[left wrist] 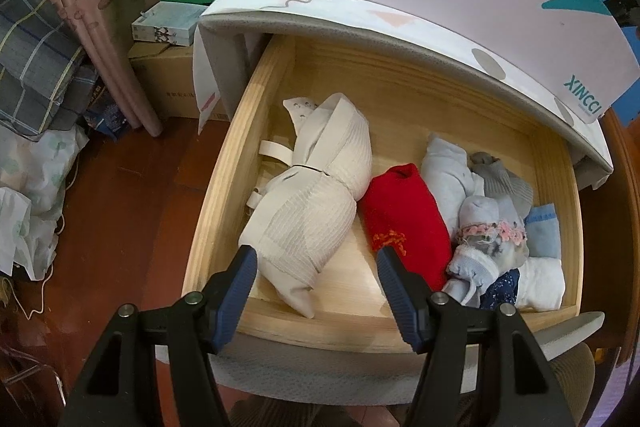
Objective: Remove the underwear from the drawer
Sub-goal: 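Open the right tool to release the white garment beside the grey underwear, then move the open right tool back down toward the light blue sock in the drawer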
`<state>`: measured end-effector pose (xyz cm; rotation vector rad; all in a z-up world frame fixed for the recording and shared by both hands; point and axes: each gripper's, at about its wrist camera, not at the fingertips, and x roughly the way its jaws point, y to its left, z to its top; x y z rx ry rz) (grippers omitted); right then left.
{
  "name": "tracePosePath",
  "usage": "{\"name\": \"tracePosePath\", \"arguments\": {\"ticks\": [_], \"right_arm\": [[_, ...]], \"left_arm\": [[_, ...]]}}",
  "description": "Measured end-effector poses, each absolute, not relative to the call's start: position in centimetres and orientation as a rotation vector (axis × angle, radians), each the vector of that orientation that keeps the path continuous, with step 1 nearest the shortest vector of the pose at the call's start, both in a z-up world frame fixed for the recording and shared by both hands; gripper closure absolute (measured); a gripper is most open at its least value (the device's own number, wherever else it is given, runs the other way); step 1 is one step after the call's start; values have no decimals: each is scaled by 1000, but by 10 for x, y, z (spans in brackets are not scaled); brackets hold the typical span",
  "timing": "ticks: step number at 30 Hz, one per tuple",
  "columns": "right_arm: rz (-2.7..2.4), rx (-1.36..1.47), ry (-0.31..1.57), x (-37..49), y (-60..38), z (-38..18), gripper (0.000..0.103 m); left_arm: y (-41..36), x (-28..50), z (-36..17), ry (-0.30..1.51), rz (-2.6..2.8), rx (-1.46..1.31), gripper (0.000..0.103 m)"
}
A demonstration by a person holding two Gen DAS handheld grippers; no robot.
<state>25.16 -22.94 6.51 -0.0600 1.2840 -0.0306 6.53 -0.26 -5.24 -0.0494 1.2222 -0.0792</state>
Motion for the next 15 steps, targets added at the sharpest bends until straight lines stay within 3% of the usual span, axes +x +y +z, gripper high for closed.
{"name": "tracePosePath", "arguments": {"ticks": [9,15], "right_arm": [[34,-50,1242,184,-228,115,49],[60,-31,1290,122,-238,117,49]], "left_arm": [[0,64,-51,1228,-81,-51,39],[3,65,-52,1238,-74,-58,39]]}}
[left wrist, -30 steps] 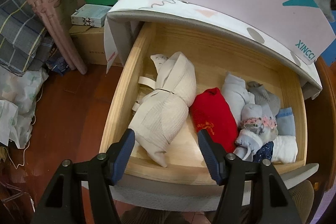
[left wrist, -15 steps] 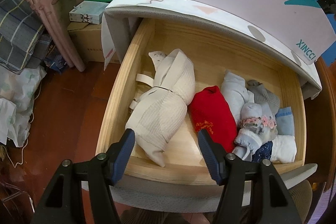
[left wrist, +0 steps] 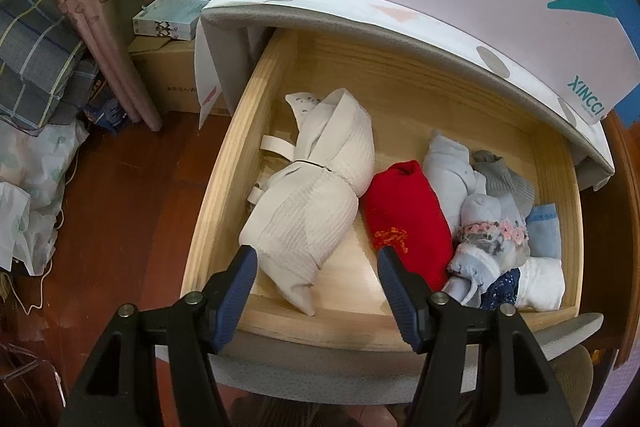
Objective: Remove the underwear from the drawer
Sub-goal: 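Move the open right tool back down toward the light blue sock in the drawer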
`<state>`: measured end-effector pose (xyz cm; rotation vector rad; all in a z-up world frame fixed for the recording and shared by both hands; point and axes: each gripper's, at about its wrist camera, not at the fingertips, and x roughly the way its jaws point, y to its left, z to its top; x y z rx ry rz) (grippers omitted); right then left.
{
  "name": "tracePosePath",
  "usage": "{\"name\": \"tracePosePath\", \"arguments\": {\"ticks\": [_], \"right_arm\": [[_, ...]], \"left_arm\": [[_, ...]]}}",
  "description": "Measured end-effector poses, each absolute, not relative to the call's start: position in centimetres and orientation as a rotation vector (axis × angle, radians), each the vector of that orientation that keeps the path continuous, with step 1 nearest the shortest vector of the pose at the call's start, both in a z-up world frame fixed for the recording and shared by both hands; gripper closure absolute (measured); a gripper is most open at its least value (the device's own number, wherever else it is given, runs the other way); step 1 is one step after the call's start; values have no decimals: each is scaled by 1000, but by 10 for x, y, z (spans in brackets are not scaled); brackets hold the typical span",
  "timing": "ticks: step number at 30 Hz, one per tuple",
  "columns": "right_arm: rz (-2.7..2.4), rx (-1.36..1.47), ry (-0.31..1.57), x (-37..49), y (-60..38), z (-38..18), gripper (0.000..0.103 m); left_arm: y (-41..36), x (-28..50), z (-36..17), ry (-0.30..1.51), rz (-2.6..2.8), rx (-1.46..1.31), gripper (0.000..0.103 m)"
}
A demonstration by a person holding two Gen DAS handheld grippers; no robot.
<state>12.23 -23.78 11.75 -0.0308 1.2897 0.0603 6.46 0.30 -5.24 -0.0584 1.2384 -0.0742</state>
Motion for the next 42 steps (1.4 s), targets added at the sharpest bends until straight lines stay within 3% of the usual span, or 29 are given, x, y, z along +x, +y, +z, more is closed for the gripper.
{"name": "tracePosePath", "arguments": {"ticks": [8,18,42], "right_arm": [[48,1,1442,65,-248,49,50],[5,48,1539,71,-251,-40,57],[-87,-151,1619,100,-239,-124,55]], "left_arm": [[5,66,-56,1259,-64,-55,39],[6,67,-58,1273,-62,-67,39],[4,68,-61,1295,-86,-73,39]]}}
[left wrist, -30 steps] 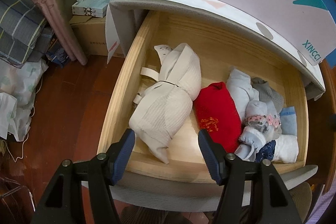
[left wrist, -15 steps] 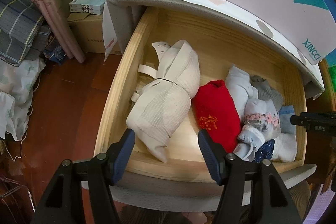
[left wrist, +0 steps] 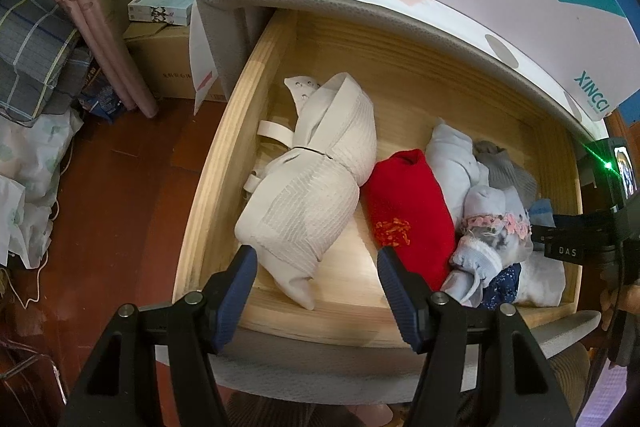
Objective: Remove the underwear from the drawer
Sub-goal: 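Move the open right tool back down toward the light blue sock in the drawer, then close the right tool on the light blue sock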
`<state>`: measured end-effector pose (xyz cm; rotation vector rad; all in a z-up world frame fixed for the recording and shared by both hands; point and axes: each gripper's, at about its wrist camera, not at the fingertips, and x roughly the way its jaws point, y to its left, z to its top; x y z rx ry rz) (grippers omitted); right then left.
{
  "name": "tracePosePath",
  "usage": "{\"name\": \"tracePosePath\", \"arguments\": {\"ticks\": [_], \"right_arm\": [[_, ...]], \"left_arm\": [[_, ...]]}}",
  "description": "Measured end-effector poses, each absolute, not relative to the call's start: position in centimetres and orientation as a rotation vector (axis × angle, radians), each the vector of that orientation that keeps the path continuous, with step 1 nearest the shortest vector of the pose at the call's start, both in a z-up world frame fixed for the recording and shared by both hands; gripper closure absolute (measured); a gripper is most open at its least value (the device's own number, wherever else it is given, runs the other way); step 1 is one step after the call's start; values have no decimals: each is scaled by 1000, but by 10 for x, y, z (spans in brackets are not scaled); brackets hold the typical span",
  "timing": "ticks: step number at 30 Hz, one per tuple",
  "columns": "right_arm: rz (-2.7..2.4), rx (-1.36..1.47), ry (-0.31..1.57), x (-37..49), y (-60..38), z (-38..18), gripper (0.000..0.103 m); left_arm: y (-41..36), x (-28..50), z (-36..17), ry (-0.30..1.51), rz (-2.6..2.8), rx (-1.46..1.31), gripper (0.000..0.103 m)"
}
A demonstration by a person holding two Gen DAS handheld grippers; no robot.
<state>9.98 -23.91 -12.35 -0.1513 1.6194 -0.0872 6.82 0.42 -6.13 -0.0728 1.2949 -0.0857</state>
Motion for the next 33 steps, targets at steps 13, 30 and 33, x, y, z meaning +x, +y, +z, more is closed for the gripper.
{"name": "tracePosePath", "arguments": {"ticks": [13,30,33], "right_arm": [[14,-62,1609,109,-229,-112,59],[3,-174,1618,110,-243,-135,44],[-5,-177,1616,113,-230,-138,48]], "left_arm": [[5,68,-62,1298,-83,-82,39],[4,69,-64,1314,-81,-72,39],[4,69,-65,1317,-78,-74,39]]}}
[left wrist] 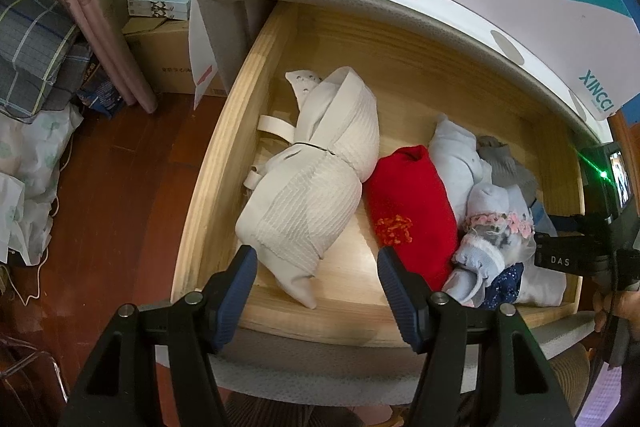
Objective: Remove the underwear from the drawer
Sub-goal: 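Close the right tool on the light blue sock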
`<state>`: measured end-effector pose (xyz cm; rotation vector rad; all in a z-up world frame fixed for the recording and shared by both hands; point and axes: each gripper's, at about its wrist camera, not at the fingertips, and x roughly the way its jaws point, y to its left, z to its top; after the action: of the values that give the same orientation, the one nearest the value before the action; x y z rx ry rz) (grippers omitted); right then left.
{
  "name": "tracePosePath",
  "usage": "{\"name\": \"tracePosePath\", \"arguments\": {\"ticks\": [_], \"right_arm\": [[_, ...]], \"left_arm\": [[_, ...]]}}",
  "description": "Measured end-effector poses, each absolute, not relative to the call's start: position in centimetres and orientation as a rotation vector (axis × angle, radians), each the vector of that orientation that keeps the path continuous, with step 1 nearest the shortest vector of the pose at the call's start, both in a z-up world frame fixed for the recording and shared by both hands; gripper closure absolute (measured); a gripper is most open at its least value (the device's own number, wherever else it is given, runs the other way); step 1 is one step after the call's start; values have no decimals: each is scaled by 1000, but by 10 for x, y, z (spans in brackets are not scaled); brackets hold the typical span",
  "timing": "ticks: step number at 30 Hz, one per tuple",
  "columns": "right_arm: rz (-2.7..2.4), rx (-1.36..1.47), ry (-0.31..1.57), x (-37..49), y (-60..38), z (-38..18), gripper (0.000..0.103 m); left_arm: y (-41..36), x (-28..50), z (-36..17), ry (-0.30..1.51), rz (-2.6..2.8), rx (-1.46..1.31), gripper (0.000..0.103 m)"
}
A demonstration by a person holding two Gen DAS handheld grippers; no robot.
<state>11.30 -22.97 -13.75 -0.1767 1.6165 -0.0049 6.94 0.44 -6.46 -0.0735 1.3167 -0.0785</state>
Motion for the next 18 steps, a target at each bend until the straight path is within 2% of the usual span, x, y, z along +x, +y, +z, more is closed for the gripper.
{"name": "tracePosePath", "arguments": {"ticks": [6,18], "right_arm": [[-59,-155,1573,93,-229,-121,61],[-78,-83,1460,92,-241,-41,62]], "left_arm": [[5,69,-64,1310,-76,-73,39],[2,68,-62,1308,-86,-56,39]]}}
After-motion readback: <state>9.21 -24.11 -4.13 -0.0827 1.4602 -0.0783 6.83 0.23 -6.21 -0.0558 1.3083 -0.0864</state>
